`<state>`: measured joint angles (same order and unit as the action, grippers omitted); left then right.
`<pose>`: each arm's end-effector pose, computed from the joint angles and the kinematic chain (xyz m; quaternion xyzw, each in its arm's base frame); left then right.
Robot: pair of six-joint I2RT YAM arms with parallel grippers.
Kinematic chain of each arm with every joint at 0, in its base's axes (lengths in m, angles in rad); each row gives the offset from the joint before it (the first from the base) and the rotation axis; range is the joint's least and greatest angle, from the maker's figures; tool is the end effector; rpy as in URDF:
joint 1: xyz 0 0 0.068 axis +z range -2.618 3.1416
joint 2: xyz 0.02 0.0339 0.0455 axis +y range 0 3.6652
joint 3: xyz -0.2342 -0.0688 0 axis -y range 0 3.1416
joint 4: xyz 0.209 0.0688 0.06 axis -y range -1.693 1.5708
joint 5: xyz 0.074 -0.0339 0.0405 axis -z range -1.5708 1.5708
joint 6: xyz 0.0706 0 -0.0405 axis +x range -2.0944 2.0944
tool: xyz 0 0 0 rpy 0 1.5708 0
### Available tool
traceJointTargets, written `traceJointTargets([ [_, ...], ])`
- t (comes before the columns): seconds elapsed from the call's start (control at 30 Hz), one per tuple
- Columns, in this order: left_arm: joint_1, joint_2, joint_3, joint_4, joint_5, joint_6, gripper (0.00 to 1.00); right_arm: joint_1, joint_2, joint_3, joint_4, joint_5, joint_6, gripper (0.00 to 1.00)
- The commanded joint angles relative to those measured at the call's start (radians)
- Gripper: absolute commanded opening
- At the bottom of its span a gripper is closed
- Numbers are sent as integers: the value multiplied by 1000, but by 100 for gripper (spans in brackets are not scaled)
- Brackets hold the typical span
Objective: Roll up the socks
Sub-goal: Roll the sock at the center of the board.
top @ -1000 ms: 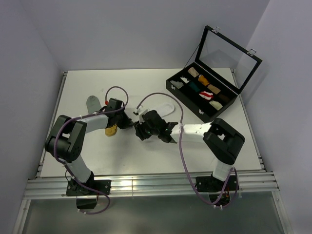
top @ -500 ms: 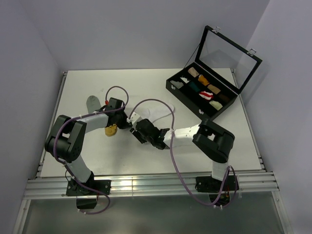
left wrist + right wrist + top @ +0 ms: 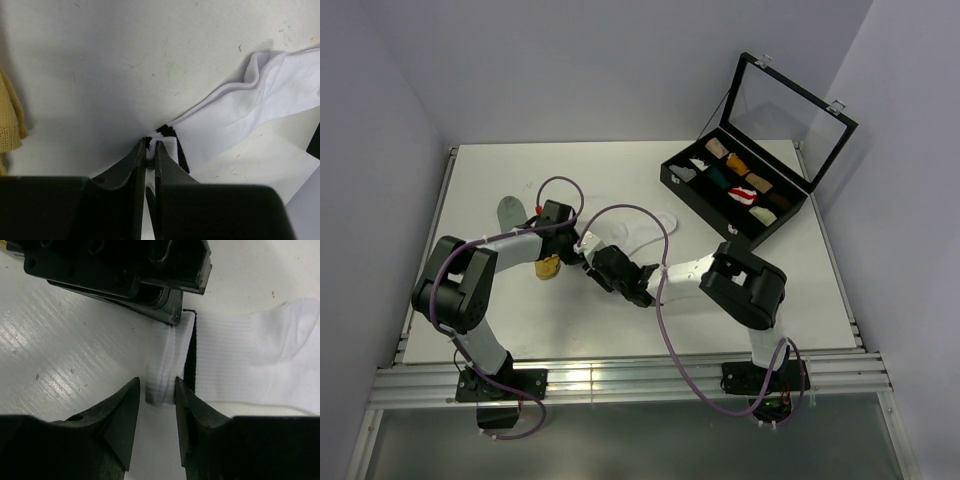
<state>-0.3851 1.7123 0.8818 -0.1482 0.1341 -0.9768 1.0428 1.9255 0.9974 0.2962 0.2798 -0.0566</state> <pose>0.2918 -0.1284 0.1121 -0.2595 0.9186 -0.2330 0.1858 0.2129 0.3263 0.1180 -0.4076 0.7860 0.1025 0.4535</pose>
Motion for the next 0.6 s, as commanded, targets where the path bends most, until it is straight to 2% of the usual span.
traceJointTargets([
  [0.0,-8,33,-17,-126,-50,49,0,8,32,27,38,18,-15,40],
  [0.07,-8,33,-17,-125,-48,47,1,8,46,33,31,15,-19,30],
  [0.1,-8,32,-18,-123,-50,47,1,8,47,30,29,13,-17,22],
  [0.27,-8,-2,-29,-106,-45,43,2,-7,15,3,14,-39,24,0],
  [0.3,-8,-11,-32,-91,-42,41,3,-16,4,-3,9,-97,37,0],
  [0.4,-8,-66,-56,-62,-41,26,19,-70,-39,-23,-5,-209,109,0],
  [0.43,-8,-83,-72,-45,-41,15,28,-87,-45,-26,-12,-279,145,0],
  [0.53,-8,-152,-101,-27,-65,-8,42,-161,-62,-37,-5,-427,222,0],
  [0.57,-8,-186,-107,-24,-74,-14,45,-197,-60,-45,6,-532,245,0],
])
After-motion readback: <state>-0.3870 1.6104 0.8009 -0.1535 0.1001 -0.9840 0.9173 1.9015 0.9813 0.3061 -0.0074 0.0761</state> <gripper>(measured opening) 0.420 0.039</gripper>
